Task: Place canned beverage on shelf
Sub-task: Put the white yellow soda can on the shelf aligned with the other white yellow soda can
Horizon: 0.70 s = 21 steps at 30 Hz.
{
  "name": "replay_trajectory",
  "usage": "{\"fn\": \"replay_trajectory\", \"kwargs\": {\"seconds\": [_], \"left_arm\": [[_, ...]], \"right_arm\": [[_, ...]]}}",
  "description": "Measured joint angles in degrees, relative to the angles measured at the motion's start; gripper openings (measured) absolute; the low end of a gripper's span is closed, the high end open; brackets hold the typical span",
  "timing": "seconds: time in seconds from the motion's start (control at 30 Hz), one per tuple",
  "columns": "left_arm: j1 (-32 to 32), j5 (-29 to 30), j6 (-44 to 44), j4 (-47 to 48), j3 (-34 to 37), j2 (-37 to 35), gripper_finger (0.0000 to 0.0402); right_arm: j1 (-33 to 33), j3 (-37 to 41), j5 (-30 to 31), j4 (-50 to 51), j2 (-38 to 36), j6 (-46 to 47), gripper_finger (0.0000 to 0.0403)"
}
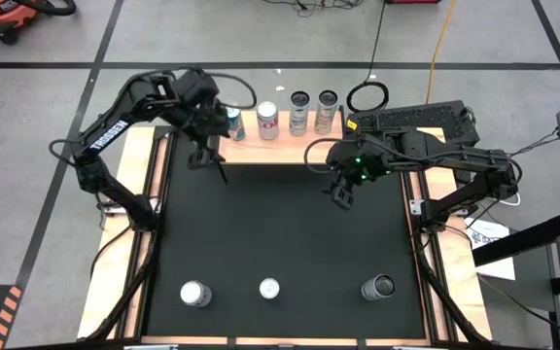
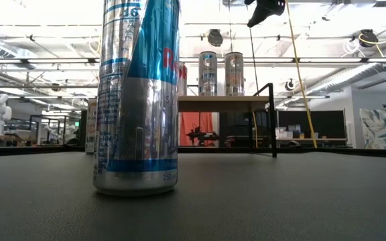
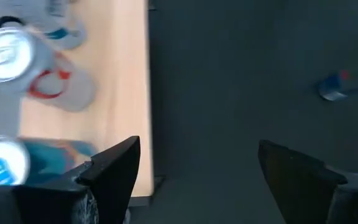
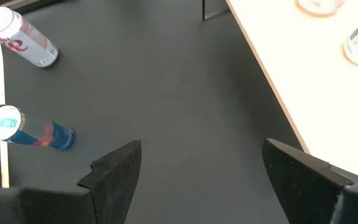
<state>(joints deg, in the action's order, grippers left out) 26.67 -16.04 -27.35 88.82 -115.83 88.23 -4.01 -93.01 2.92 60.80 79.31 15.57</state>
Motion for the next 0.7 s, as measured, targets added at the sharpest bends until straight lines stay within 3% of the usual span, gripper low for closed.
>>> {"fn": "replay_trajectory", "kwargs": {"seconds": [0.7], "left_arm": [[-15.23, 2.77, 10.5, 1.22, 0.0, -2.22, 0.0322]], "right_arm": [[-0.01, 0.0, -1.8, -18.55, 0.0, 3.16, 0.0315]]}}
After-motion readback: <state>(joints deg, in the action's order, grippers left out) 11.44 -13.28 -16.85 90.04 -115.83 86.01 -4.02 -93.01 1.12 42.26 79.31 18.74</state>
